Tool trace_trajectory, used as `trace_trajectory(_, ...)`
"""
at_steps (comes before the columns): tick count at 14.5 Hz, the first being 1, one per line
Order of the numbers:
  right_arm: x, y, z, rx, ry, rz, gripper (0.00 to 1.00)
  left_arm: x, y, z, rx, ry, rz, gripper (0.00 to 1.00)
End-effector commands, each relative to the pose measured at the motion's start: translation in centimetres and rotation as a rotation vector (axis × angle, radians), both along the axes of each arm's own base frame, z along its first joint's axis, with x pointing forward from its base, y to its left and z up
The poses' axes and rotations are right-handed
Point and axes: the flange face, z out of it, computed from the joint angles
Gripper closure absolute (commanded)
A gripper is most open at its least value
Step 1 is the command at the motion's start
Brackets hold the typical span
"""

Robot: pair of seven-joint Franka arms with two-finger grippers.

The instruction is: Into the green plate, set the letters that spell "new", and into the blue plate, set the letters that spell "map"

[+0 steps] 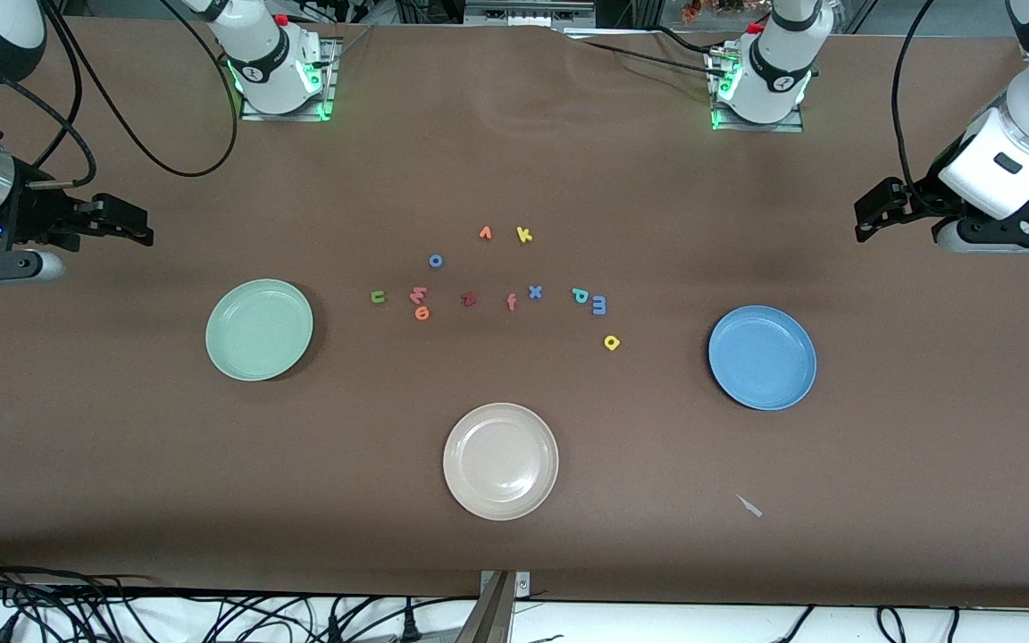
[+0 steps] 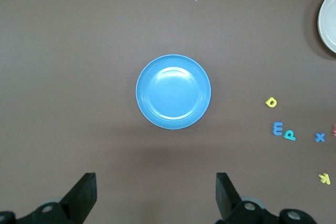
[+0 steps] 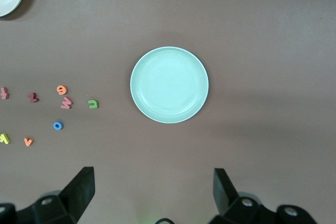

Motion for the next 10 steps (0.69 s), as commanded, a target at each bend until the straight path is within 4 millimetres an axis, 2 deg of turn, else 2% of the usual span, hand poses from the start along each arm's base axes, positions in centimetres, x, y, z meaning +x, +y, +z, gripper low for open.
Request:
trace_trajectory(1,-0.9,0.08,1.79,-0.019,-0.013,-0.021,0.0,0.03,-0.05,0.38,0.024,0.0,-0.017,0.0)
trace_trajectory(10,-0.52,0.7,1.63,-0.041,-0.02,-0.013,0.0,0.02,-0.14,0.38,0.024,0.0,-0.018,0.0)
